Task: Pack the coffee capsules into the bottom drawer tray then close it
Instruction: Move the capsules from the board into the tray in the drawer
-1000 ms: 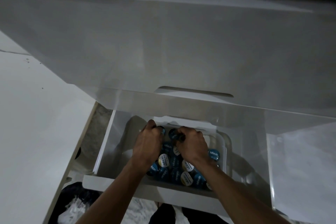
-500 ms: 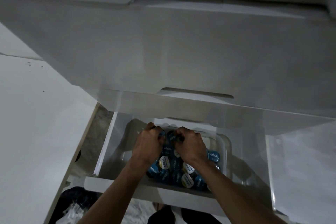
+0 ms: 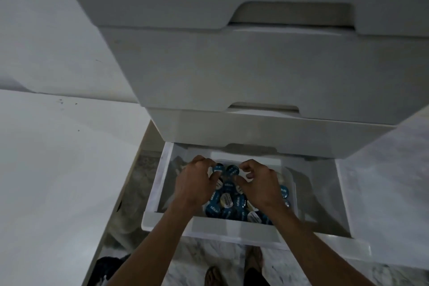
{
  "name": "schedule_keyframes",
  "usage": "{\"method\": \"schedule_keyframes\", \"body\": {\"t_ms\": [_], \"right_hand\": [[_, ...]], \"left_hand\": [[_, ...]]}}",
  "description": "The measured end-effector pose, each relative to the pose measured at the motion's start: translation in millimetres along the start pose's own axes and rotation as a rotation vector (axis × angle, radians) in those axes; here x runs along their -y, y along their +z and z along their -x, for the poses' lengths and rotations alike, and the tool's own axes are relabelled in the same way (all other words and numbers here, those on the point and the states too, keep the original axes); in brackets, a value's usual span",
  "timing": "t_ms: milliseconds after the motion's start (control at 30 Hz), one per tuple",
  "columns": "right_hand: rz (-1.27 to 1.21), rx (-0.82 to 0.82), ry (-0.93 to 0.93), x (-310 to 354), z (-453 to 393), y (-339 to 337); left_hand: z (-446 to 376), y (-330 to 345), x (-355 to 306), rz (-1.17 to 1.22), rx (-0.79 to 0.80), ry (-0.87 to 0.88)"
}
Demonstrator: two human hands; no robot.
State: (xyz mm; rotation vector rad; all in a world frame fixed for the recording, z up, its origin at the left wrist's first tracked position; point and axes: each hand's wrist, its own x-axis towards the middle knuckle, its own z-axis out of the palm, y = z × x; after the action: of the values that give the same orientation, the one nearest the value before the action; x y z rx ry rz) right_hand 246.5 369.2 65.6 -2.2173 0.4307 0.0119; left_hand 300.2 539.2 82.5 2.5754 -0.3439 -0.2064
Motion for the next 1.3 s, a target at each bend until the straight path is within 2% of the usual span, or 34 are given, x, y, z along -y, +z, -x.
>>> {"method": "schedule_keyframes", "body": {"t_ms": [267,500,867,1067,1300], "right_hand": [[-0.094,-0.096,-0.039,4.8,32.2,-29.2],[-0.175,-0.156,-0.054,-22.9,56.6,-102.8],[-0.099,-0.276,0.033,-172.6,78.2,-285.4],[-0.044,-0.262,0.095,-231.1,37.1,-345.8],[-0.014,-0.264,0.179,-272.9,-70.3,-366.5]], "left_hand": [[14.0,-12.4,-33.8,0.004,-0.031,0.099],[22.2,17.9,-107.8,0.012,-0.020,0.188],[36.4,142.9,-301.8,0.153,0.010,0.222],[18.4,202.4,-358.7,0.191,0.095,0.153],[-80.2,247.6,-377.8,0.127,0.137,0.089]]}}
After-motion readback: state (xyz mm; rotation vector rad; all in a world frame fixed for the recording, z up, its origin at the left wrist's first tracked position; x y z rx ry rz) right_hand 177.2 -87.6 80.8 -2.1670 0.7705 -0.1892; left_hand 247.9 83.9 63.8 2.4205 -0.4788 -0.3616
